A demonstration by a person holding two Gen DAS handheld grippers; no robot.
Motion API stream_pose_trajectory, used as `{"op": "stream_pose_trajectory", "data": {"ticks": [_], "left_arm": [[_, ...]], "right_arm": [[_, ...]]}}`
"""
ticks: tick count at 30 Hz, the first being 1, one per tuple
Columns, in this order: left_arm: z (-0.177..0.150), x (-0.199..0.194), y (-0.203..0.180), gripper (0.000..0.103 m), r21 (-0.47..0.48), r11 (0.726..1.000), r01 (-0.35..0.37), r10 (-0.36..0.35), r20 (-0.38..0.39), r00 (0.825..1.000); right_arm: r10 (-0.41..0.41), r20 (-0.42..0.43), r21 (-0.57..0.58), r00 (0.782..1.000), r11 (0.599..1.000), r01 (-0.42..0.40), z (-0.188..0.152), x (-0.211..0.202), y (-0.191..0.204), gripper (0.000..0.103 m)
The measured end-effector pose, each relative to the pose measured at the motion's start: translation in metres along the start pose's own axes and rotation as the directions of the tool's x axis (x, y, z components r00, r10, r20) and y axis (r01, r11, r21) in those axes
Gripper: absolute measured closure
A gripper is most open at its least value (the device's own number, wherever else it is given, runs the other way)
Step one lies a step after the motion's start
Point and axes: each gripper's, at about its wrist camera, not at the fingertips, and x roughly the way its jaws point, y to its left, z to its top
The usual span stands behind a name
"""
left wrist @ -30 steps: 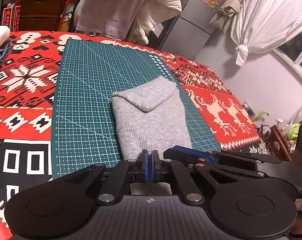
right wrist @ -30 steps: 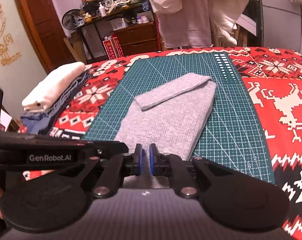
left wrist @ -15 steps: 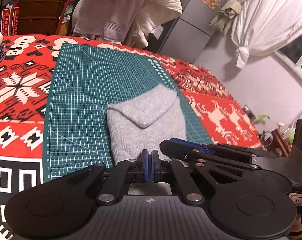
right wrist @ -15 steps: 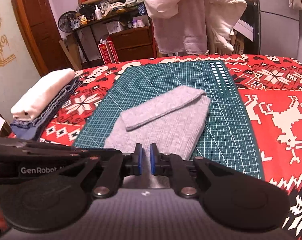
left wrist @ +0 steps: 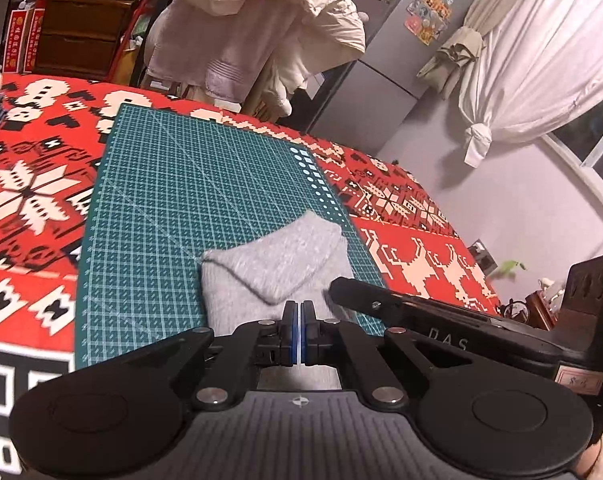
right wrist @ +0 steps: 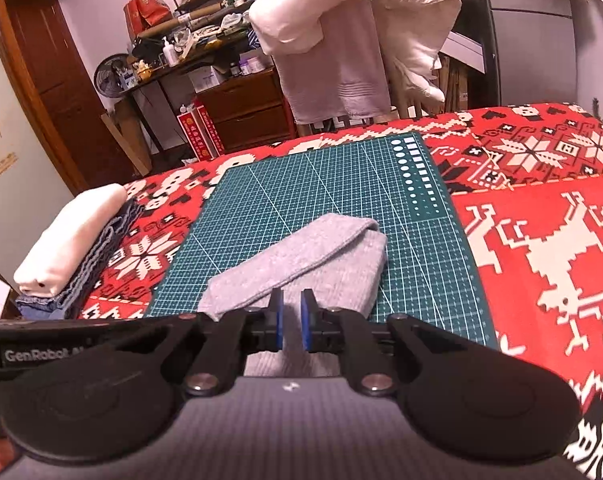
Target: Fold clothes
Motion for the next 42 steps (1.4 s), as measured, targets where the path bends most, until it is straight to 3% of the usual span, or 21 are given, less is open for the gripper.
{"op": "stream_pose_trajectory", "data": {"ticks": [7, 12, 28, 34, 42], "left_arm": [[-0.010, 0.016, 0.008, 0.101, -0.022, 1.000, -0.004, 0.003, -0.033, 0.999], [-0.009, 0.016, 0.001, 0.101, 0.031, 0.999, -0.029, 0.030, -0.037, 0.999], [-0.009, -0.004, 0.003, 0.102, 0.032, 0.998, -0.055, 0.056, -0.043, 0.998], [-0.008, -0.012, -0.005, 0.102, 0.038, 0.999, -0.001, 0.002, -0.041, 0.999], [-0.024, -0.014, 0.003, 0.102, 0.055, 0.998, -0.024, 0.029, -0.083, 0.996]], "right_arm": [[-0.021, -0.021, -0.027, 1.000, 0.999, 0.020, -0.011, 0.016, -0.003, 0.095], [-0.014, -0.030, -0.018, 0.999, 1.000, 0.014, -0.009, 0.015, -0.006, 0.096], [-0.057, -0.039, 0.026, 0.998, 0.998, 0.058, -0.001, 0.004, -0.015, 0.094], [-0.021, -0.006, 0.002, 1.000, 1.000, 0.021, 0.011, 0.004, -0.007, 0.094], [-0.010, -0.027, 0.009, 1.000, 1.000, 0.010, 0.007, 0.021, -0.017, 0.096]]}}
